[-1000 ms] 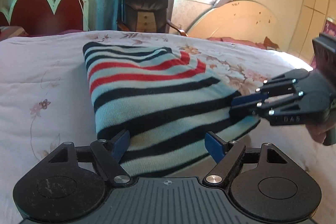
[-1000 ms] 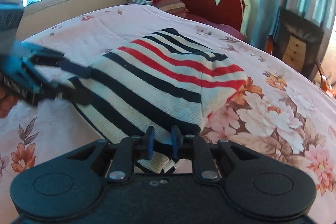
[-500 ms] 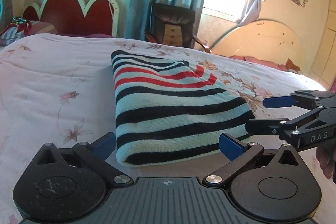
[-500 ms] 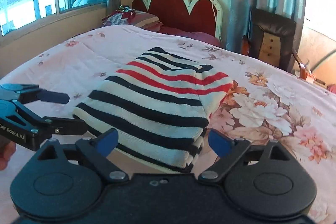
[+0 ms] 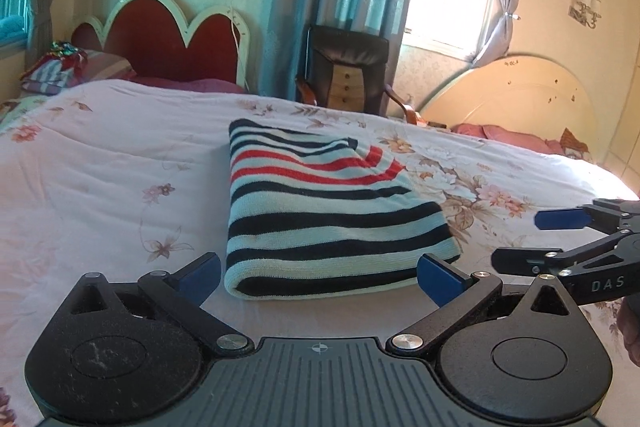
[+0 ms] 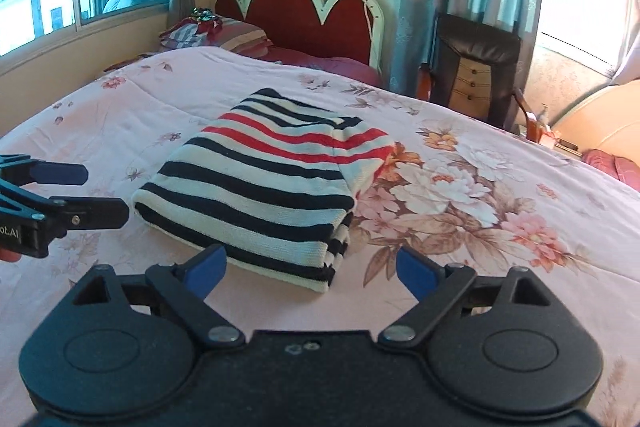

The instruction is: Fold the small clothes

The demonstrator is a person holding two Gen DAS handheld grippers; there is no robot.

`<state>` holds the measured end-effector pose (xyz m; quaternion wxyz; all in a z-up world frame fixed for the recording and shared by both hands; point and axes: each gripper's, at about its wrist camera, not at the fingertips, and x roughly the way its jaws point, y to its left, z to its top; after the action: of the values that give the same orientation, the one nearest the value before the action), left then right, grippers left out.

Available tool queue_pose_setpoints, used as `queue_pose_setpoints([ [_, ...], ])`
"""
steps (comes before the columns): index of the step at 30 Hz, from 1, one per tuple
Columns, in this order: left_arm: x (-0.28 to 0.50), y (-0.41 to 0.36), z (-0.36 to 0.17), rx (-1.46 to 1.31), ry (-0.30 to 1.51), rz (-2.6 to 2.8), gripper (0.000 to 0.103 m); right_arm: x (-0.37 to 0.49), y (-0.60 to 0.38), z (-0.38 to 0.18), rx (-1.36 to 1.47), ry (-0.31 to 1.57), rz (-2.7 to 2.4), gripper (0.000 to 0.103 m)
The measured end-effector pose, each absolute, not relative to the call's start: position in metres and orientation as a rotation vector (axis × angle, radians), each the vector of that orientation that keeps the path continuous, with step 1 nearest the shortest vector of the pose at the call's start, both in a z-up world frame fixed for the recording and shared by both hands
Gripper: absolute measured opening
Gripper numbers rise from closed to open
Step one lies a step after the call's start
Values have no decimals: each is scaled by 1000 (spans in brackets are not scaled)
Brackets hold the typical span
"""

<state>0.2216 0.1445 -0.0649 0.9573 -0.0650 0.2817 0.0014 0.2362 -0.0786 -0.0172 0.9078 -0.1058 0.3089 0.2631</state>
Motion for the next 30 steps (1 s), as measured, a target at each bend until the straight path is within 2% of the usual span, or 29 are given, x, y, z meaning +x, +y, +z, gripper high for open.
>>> queue_pose_setpoints([
  [4,196,131,-40,-121,550,27,103,210,-99,7,-154,630,511,102],
  [14,127,100,9,-112,504,9,103,135,-133,49,-67,655,397,102],
  [30,88,101,23,-98,479,4,103,91,-120,67,-93,551,343,102],
])
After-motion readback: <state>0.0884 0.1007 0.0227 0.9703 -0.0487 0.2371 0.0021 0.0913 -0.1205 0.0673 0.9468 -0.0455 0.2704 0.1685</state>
